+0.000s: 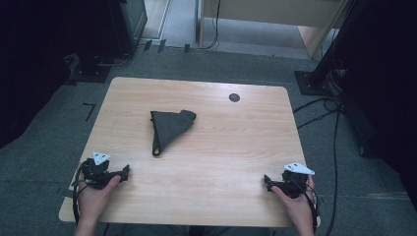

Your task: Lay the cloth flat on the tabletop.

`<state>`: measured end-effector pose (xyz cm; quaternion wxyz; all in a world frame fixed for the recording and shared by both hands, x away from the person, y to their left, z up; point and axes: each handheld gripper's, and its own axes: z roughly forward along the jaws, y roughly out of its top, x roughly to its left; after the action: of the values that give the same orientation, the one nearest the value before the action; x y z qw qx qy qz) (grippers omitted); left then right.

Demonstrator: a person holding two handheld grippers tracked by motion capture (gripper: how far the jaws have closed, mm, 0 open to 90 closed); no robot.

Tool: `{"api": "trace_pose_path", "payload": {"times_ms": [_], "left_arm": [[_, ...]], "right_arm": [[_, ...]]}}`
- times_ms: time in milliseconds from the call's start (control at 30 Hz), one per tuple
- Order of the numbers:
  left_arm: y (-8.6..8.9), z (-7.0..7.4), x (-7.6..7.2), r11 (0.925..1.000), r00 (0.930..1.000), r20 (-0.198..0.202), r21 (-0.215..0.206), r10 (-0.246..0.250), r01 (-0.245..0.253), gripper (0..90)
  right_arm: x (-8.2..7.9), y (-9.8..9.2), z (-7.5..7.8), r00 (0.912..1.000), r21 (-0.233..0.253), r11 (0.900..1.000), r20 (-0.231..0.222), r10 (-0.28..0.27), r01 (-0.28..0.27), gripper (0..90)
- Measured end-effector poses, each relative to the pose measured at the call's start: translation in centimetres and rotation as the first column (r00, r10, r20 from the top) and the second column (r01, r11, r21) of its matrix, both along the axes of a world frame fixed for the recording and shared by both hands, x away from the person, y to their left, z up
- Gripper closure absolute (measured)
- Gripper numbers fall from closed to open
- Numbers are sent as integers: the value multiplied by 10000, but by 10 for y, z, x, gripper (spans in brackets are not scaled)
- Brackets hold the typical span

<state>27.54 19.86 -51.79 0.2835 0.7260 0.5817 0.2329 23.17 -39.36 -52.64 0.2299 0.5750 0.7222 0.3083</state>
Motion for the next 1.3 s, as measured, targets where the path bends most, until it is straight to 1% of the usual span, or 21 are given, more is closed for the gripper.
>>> {"api": "trace_pose_path", "payload": {"times_ms": [33,67,100,133,200,233,267,400,500,567,700,767,800,833,967,1000,1033,1167,1233,1267,1300], "left_arm": [[0,0,0,10000,10000,-1,7,-20,20,10],[-1,0,0,10000,10000,27,1,-32,32,11],[-1,0,0,10000,10000,36,-6,-51,51,11],[-2,0,0,10000,10000,51,-11,-57,57,11],[-2,-1,-1,10000,10000,64,-16,-69,69,11],[-2,-1,-1,10000,10000,64,-16,-69,69,11],[-2,-1,-1,10000,9999,73,-15,-72,72,10],[-2,-1,-1,9999,9999,58,-3,-121,121,11],[-2,-1,-1,9999,9999,63,0,-143,143,11],[-2,-1,-1,9999,9999,59,0,-142,142,11],[-2,-1,-1,9999,9999,61,0,-147,147,11],[-2,-1,-1,9999,9999,59,-5,-158,158,11],[-2,0,-1,9998,9998,48,8,-181,181,11],[-2,-1,-1,9998,9998,51,2,-196,196,11],[-2,-1,-1,9997,9997,60,-2,-243,243,11],[-2,-1,-1,9997,9997,60,-2,-243,243,11],[-2,-1,-1,9997,9996,68,6,-263,263,11],[-2,-1,-2,9994,9994,62,28,-345,345,11],[-3,-1,-2,9994,9994,67,-25,-331,331,11],[-3,-1,-2,9994,9994,67,-25,-331,331,11],[-2,-1,-2,9994,9993,62,5,-359,359,11]], "right_arm": [[0,1,0,10000,9,10000,-13,-51,51,5],[-1,2,2,9999,14,10000,-105,-37,38,62],[-3,3,5,9999,25,10000,-108,19,-19,154],[-3,5,7,9999,43,10000,-117,-10,11,165],[-2,10,9,9995,359,9994,-320,-9,20,158],[-2,10,9,9995,359,9994,-320,-9,20,158],[1,20,14,9996,471,9986,-170,233,-225,146],[10,40,30,9982,518,9970,174,566,-575,145],[24,54,43,9958,563,9946,321,853,-870,146],[33,61,49,9950,501,9943,385,926,-945,146],[53,80,62,9923,630,9912,502,1136,-1166,148],[61,91,68,9902,501,9905,628,1251,-1283,166],[65,97,71,9887,438,9905,798,1266,-1303,194],[68,104,74,9880,486,9898,844,1296,-1340,211],[81,137,81,9779,739,9789,1020,1824,-1903,269],[81,137,81,9779,739,9789,1020,1824,-1903,269],[87,160,83,9688,773,9687,976,2280,-2358,298],[95,199,87,9520,856,9502,927,2918,-2996,329],[99,219,90,9411,1082,9365,950,3244,-3337,336],[99,219,90,9411,1082,9365,950,3244,-3337,336],[103,240,93,9290,1035,9249,1003,3561,-3657,346]]}}
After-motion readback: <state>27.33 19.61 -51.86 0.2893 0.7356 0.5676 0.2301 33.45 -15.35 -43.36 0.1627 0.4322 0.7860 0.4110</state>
